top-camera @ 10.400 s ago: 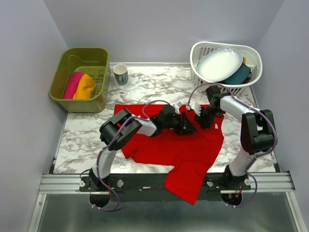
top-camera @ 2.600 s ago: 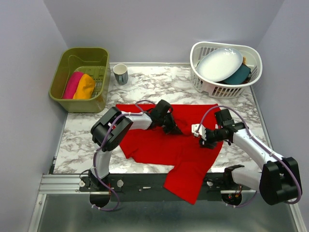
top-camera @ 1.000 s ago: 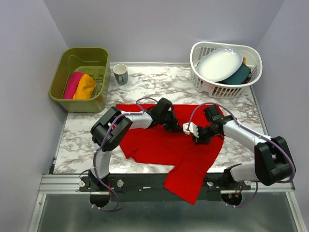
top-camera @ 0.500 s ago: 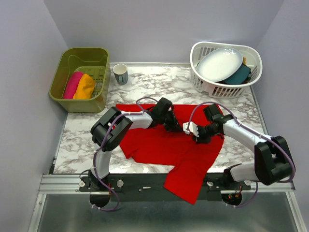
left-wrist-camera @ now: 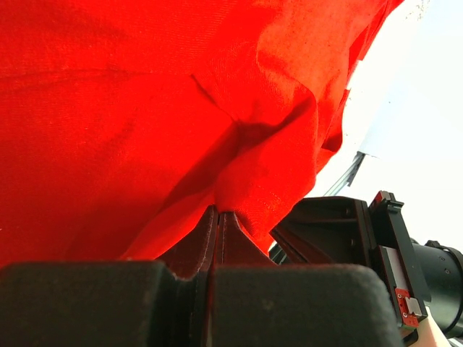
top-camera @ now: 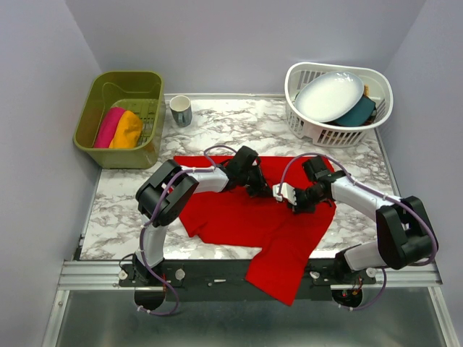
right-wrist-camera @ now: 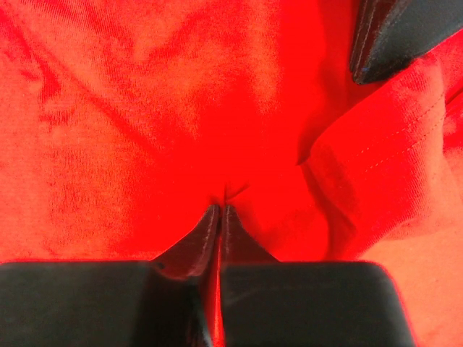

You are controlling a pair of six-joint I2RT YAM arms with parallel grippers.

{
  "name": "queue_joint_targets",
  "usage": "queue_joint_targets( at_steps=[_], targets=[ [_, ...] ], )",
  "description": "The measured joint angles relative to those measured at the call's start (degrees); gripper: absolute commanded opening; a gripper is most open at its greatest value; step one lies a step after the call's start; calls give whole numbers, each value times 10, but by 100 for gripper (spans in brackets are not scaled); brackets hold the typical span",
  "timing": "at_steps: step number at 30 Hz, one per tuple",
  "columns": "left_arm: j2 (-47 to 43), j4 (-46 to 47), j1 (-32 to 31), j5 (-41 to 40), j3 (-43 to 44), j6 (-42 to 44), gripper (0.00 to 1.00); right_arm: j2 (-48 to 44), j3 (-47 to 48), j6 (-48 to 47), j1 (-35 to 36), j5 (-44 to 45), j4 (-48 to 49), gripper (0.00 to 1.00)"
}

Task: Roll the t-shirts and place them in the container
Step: Fold the T-shirt at the center of the board.

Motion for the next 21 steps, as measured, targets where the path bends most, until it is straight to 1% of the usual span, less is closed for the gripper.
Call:
queue_joint_targets(
  at_steps=[4, 7, 9, 10, 15, 18, 21],
  targets=[
    [0, 0, 0, 0, 0, 0, 0, -6, 0, 1, 0, 1, -4, 9],
    [0, 0, 0, 0, 0, 0, 0, -20, 0, 6, 0, 1, -10, 6],
    [0, 0, 0, 0, 0, 0, 0, -30, 0, 11, 0, 1, -14, 8],
    [0, 0, 0, 0, 0, 0, 0, -31, 0, 12, 0, 1, -16, 11],
    [0, 0, -2, 0, 0, 0, 0, -31, 0, 25, 0, 1, -21, 11],
    [0, 0, -5, 0, 0, 0, 0, -31, 0, 31, 0, 1, -26, 9],
    [0, 0, -7, 0, 0, 0, 0, -31, 0, 37, 0, -1, -34, 11]
  ],
)
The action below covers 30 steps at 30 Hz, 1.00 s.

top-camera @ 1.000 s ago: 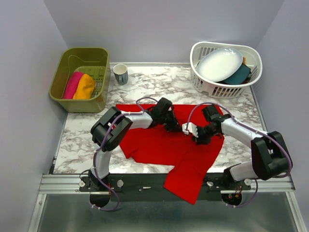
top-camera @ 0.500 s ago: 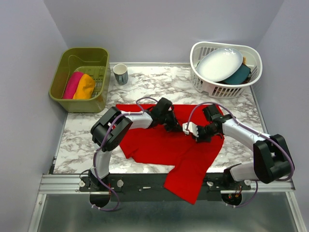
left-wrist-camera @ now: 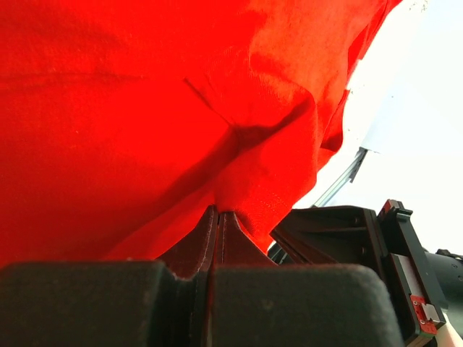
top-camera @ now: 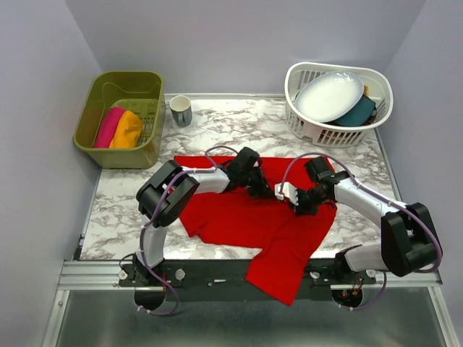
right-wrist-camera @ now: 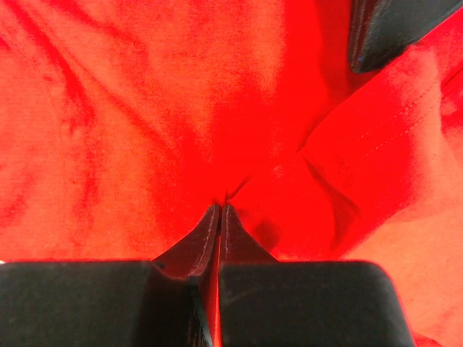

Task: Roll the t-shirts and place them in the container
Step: Fold the T-shirt at the center of the board.

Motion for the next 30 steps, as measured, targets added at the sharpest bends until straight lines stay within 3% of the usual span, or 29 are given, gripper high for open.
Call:
queue_joint_targets(
  at_steps=[4, 10, 23, 30],
  targets=[
    [0, 0, -1, 0, 0, 0, 0, 0, 1, 8, 0, -5, -11, 23],
    [0, -5, -1, 0, 0, 12, 0, -1, 1, 17, 0, -6, -27, 28],
    [-6, -22, -1, -8, 0, 47, 0, -11, 6, 44, -1, -10, -24, 19],
    [-6, -22, -5, -9, 0, 52, 0, 36, 63, 52, -33, -10, -16, 17]
  ],
)
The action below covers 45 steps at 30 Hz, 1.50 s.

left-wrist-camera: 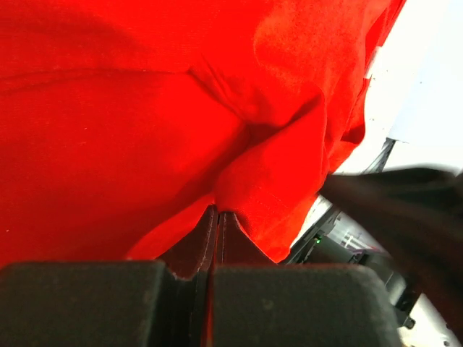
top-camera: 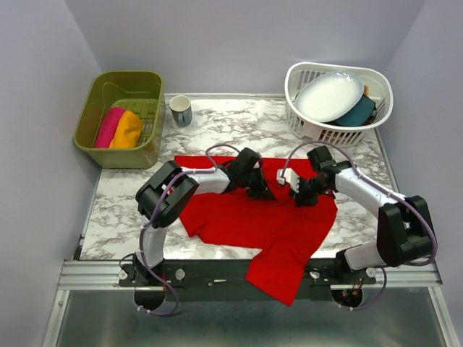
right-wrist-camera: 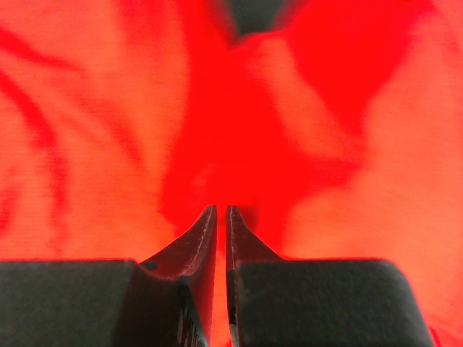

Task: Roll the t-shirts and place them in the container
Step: Fold the T-shirt at the center of the board.

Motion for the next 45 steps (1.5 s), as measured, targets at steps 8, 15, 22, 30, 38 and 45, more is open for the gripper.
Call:
queue_joint_targets(
  at_steps=[8, 15, 22, 30, 38, 45],
  targets=[
    [0, -25, -7, -3, 14, 60, 0, 55, 124, 3, -83, -6, -20, 17],
    [-31, -82, -8, -11, 30, 97, 0, -3, 64, -24, -91, -33, -46, 18],
    [-63, -151, -13, -40, 48, 129, 0, -21, 29, -26, -90, -38, -57, 19],
    [-64, -230, -23, -89, 49, 176, 0, -50, 18, -47, -90, -61, -80, 19],
    [-66, -239, -41, -87, 16, 177, 0, -52, 15, -73, -90, -75, -117, 22],
    [-64, -221, -41, -72, 17, 163, 0, -49, -9, -88, -64, -81, -132, 24]
  ],
)
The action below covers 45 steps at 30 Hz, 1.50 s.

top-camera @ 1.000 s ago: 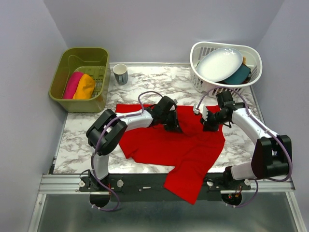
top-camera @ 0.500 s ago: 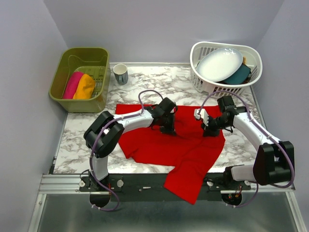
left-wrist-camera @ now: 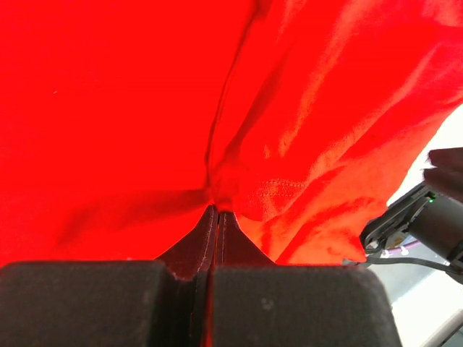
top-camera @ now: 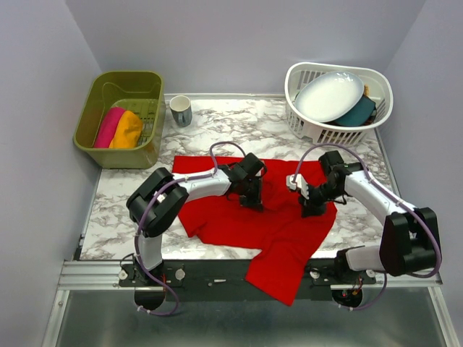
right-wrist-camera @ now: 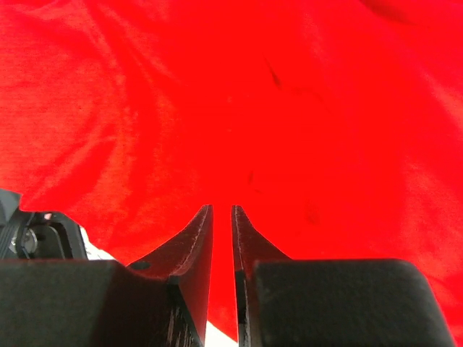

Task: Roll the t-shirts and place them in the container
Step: Fold the T-shirt at the center of the board.

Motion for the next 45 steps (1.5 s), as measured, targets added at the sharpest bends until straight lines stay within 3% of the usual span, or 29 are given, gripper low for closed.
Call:
queue_joint_targets(
  at_steps=[30, 40, 45],
  targets=[
    [10, 25, 6, 2, 23, -10, 0, 132, 30, 9, 36, 13, 57, 24],
    [10, 29, 6, 2, 22, -14, 0, 136, 30, 15, 41, 26, 71, 6],
    [10, 33, 6, 2, 22, -15, 0, 136, 30, 20, 41, 30, 72, 10]
  ],
)
